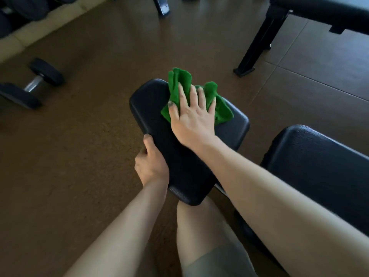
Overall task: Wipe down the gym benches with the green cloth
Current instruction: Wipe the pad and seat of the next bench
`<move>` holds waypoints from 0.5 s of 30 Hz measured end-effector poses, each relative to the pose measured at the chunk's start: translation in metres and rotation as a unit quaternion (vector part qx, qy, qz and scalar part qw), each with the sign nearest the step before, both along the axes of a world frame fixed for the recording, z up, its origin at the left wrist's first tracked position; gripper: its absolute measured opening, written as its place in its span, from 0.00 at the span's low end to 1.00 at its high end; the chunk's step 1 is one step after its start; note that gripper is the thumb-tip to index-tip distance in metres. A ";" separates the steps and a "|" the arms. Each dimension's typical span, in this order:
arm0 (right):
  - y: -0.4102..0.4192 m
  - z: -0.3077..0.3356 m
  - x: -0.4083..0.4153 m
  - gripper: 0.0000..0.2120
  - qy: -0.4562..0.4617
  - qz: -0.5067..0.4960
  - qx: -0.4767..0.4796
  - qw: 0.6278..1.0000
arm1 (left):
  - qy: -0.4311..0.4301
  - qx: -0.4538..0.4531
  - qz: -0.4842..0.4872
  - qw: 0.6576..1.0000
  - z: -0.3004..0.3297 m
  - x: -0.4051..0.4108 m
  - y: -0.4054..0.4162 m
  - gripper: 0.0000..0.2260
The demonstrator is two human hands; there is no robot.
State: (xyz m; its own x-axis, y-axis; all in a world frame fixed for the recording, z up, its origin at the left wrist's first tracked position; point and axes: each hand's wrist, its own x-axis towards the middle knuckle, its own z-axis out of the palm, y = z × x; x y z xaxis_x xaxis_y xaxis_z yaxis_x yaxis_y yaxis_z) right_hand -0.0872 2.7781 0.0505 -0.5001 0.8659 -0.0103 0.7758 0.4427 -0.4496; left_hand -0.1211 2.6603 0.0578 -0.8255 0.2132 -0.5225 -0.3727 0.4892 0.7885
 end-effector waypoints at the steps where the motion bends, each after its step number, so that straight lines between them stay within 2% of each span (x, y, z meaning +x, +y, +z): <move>1: -0.020 -0.003 0.007 0.30 -0.001 0.021 0.005 1.000 | -0.001 0.000 0.005 1.000 0.001 0.000 0.000 0.31; 4: -0.054 -0.006 0.014 0.30 -0.007 0.073 0.019 0.997 | 0.007 -0.001 0.004 1.000 0.002 0.000 0.000 0.28; 8: -0.011 0.001 -0.011 0.29 -0.023 0.091 0.042 0.995 | -0.007 0.013 -0.001 1.000 0.000 -0.002 0.000 0.29; 11: 0.021 0.016 -0.052 0.28 -0.013 0.079 0.032 0.996 | -0.020 0.028 0.018 0.999 -0.004 -0.002 -0.001 0.26; 15: 0.010 0.016 -0.061 0.28 -0.014 0.074 0.065 0.995 | -0.035 0.050 0.032 0.998 -0.009 -0.006 -0.001 0.22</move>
